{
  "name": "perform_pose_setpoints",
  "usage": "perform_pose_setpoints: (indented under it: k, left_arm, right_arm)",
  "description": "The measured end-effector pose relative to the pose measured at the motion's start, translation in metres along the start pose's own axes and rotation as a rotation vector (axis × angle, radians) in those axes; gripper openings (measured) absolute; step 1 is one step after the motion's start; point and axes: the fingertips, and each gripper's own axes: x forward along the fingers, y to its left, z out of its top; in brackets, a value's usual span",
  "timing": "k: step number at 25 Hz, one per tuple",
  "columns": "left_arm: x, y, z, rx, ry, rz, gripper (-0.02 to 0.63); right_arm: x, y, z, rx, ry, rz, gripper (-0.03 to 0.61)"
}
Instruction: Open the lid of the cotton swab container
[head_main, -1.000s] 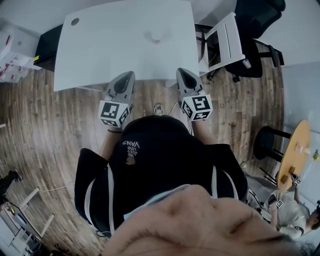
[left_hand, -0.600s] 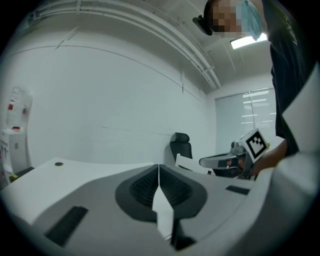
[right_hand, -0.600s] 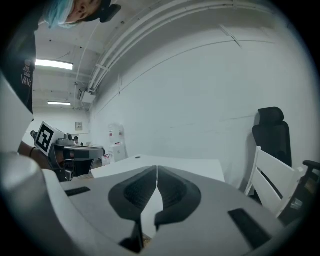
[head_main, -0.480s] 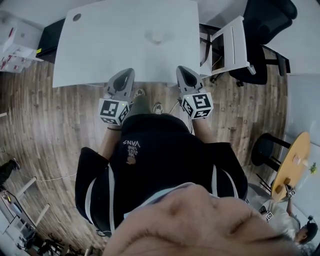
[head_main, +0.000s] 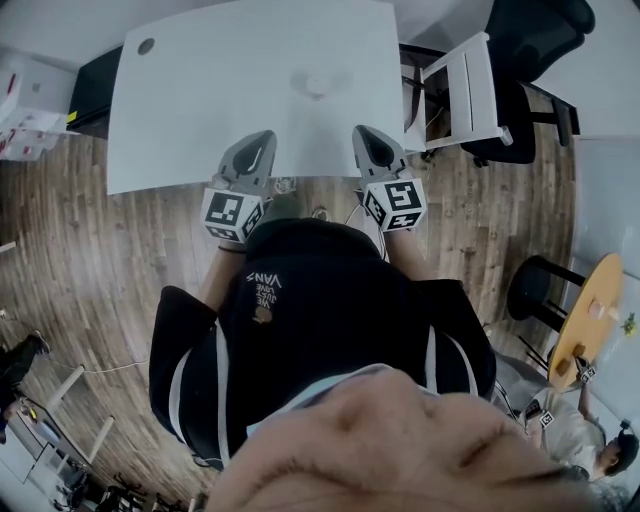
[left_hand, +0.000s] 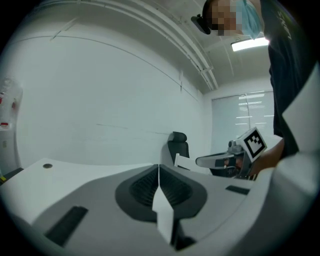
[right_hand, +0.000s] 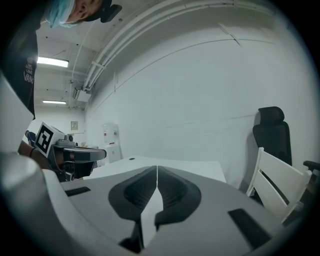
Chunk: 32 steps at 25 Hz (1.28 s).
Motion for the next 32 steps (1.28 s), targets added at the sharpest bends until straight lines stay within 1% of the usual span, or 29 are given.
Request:
perform_pose_setpoints:
  k: [5,11,15,22,28,32]
  left_arm:
    - [0.023,0.010,0.006,0.022,-0.008,-0.054,0.018]
    - [0.045,0.022,0.010,0.030,-0.013,-0.086,0.018]
    - [0.060,0.030,0.012,0.049,-0.018,-0.105,0.018]
    - [0.081,0.035,0.016,0.070,-0.034,-0.137,0.018]
    - [0.096,0.035,0.013,0.089,-0.035,-0.174,0.018]
    - [0.107,0.034,0.009,0.094,-0.040,-0.193,0.018]
  right_arm:
    - [0.017,-0.006,0.006,0.003,-0.006,-0.020,0.012]
    - [0.032,-0.016,0.007,0.013,0.003,-0.041,0.012]
    - [0.039,-0.023,0.008,0.015,0.004,-0.060,0.012]
    - [0.046,-0.030,0.006,0.019,0.013,-0.075,0.012]
    - [0.049,-0.035,0.005,0.023,0.032,-0.088,0.012]
    - [0.050,-0.040,0.003,0.026,0.024,-0.102,0.012]
